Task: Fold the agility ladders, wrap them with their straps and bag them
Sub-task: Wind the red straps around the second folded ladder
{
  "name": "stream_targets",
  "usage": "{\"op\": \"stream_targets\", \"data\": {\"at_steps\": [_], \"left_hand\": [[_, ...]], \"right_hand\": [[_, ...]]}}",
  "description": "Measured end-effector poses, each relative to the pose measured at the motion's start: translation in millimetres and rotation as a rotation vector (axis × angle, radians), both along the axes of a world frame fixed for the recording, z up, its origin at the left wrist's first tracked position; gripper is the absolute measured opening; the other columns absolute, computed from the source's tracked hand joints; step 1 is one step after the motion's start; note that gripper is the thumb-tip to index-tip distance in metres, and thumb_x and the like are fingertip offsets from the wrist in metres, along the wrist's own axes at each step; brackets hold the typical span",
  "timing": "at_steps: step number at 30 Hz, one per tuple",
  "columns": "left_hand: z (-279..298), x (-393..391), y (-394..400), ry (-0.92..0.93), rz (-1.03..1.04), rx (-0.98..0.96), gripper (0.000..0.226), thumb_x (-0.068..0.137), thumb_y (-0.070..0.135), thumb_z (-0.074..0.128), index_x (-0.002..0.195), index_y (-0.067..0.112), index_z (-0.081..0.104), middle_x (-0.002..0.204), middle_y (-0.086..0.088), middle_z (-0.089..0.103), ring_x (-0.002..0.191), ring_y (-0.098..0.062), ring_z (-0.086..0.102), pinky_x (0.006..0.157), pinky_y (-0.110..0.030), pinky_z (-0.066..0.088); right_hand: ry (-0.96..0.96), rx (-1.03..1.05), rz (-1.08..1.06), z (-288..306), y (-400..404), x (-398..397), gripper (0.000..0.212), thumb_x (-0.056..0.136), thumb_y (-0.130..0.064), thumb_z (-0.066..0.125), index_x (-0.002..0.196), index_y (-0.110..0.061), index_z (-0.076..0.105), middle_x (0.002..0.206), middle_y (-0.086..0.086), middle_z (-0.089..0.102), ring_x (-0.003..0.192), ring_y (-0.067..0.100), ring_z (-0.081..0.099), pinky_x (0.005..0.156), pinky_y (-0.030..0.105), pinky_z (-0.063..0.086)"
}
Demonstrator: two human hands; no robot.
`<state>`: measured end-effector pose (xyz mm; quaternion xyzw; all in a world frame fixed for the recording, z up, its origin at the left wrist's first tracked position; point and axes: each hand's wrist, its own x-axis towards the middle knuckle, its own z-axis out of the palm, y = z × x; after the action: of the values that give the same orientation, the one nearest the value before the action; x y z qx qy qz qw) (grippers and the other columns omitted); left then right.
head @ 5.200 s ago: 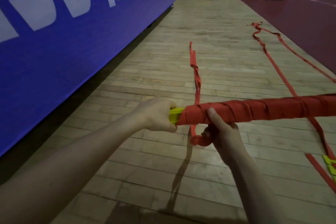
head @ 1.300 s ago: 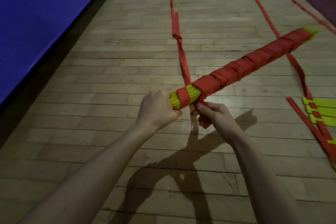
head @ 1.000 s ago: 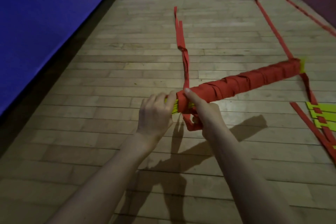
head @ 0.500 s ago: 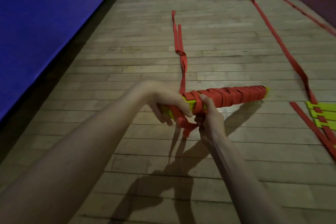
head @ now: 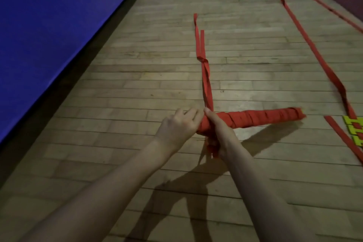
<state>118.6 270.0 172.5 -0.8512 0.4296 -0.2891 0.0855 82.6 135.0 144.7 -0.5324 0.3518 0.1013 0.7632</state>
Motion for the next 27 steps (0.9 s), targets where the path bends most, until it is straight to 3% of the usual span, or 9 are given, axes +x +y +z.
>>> {"op": "stream_targets", "data": {"at_steps": [2, 3, 7, 10, 12, 14, 17, 22, 27], "left_hand": [[-8.0, 1.3, 8.0, -0.052, -0.055, -0.042, 0.031, 0.086, 0.001, 0.046, 0.105, 0.011, 0.068, 0.084, -0.003, 0.065, 0.056, -0.018, 0.055, 0.043, -0.027, 0.045], [-6.3, -3.1, 7.9, 0.051, -0.043, -0.049, 0.03, 0.086, 0.005, 0.049, 0.111, 0.011, 0.065, 0.091, -0.004, 0.064, 0.062, -0.02, 0.057, 0.048, -0.029, 0.049], [20.8, -6.4, -10.7, 0.97, 0.374, -0.022, 0.048, 0.078, 0.04, 0.068, 0.118, 0.021, 0.052, 0.112, -0.002, 0.058, 0.097, -0.024, 0.06, 0.082, -0.037, 0.053], [43.8, 13.9, -19.4, 1.693, 0.552, -0.137, 0.03, 0.077, 0.025, 0.077, 0.096, 0.018, 0.055, 0.086, -0.004, 0.065, 0.079, -0.022, 0.069, 0.069, -0.032, 0.058], [43.4, 18.1, -17.6, 1.853, 0.61, -0.246, 0.023, 0.079, 0.019, 0.075, 0.091, 0.015, 0.055, 0.08, -0.004, 0.061, 0.069, -0.018, 0.065, 0.059, -0.027, 0.056], [34.6, 13.2, -13.7, 1.863, 0.634, -0.372, 0.021, 0.079, 0.016, 0.074, 0.09, 0.013, 0.057, 0.078, -0.004, 0.055, 0.065, -0.015, 0.057, 0.051, -0.022, 0.051], [17.9, 9.0, -7.7, 1.654, 0.597, -0.418, 0.033, 0.069, 0.017, 0.08, 0.095, 0.015, 0.06, 0.079, -0.004, 0.057, 0.066, -0.017, 0.057, 0.047, -0.022, 0.047], [-2.9, -11.8, 7.1, 0.946, 0.482, -0.09, 0.05, 0.074, 0.025, 0.07, 0.119, 0.023, 0.049, 0.105, -0.003, 0.06, 0.097, -0.026, 0.06, 0.071, -0.033, 0.048], [-21.7, -20.1, 23.1, 0.573, 0.384, -0.032, 0.056, 0.087, 0.016, 0.06, 0.136, 0.021, 0.032, 0.122, -0.003, 0.046, 0.113, -0.022, 0.049, 0.081, -0.031, 0.047]], "right_hand": [[-0.012, 0.106, -0.077, -8.1, 8.3, 0.2, 0.051, 0.055, -0.055, 0.08, 0.085, -0.017, 0.06, 0.057, -0.002, 0.049, 0.046, 0.011, 0.042, 0.039, 0.02, 0.033], [-0.031, 0.126, -0.089, -11.5, 9.9, -0.1, 0.05, 0.053, -0.053, 0.079, 0.081, -0.018, 0.06, 0.061, 0.001, 0.048, 0.048, 0.012, 0.043, 0.04, 0.021, 0.034], [-0.093, 0.105, -0.063, -16.5, 5.2, -9.0, 0.047, 0.062, -0.053, 0.074, 0.084, -0.012, 0.066, 0.074, 0.01, 0.052, 0.058, 0.018, 0.048, 0.051, 0.024, 0.037], [-0.134, 0.047, -0.008, -17.6, -1.2, -10.6, 0.035, 0.083, -0.045, 0.066, 0.088, -0.011, 0.066, 0.072, 0.008, 0.05, 0.058, 0.016, 0.047, 0.052, 0.025, 0.036], [-0.162, -0.052, 0.06, -15.5, -5.6, -9.8, 0.049, 0.085, -0.051, 0.063, 0.095, -0.003, 0.067, 0.073, 0.011, 0.052, 0.059, 0.018, 0.049, 0.051, 0.024, 0.037], [-0.166, -0.141, 0.16, -8.8, -10.3, -10.2, 0.063, 0.086, -0.057, 0.06, 0.103, 0.003, 0.067, 0.077, 0.011, 0.055, 0.063, 0.019, 0.051, 0.05, 0.021, 0.039], [-0.105, -0.195, 0.308, -2.1, -15.9, -14.9, 0.051, 0.089, -0.057, 0.056, 0.103, -0.008, 0.064, 0.068, -0.001, 0.064, 0.048, 0.007, 0.05, 0.038, 0.016, 0.035], [-0.052, -0.227, 0.42, -11.6, -19.1, -24.6, 0.038, 0.091, -0.043, 0.061, 0.093, -0.006, 0.067, 0.065, -0.001, 0.067, 0.043, 0.003, 0.054, 0.043, 0.016, 0.037], [0.055, 0.392, 0.198, -31.7, -6.2, -24.0, 0.022, 0.09, -0.029, 0.063, 0.081, -0.009, 0.061, 0.074, 0.004, 0.063, 0.048, 0.01, 0.052, 0.062, 0.025, 0.043]]}}
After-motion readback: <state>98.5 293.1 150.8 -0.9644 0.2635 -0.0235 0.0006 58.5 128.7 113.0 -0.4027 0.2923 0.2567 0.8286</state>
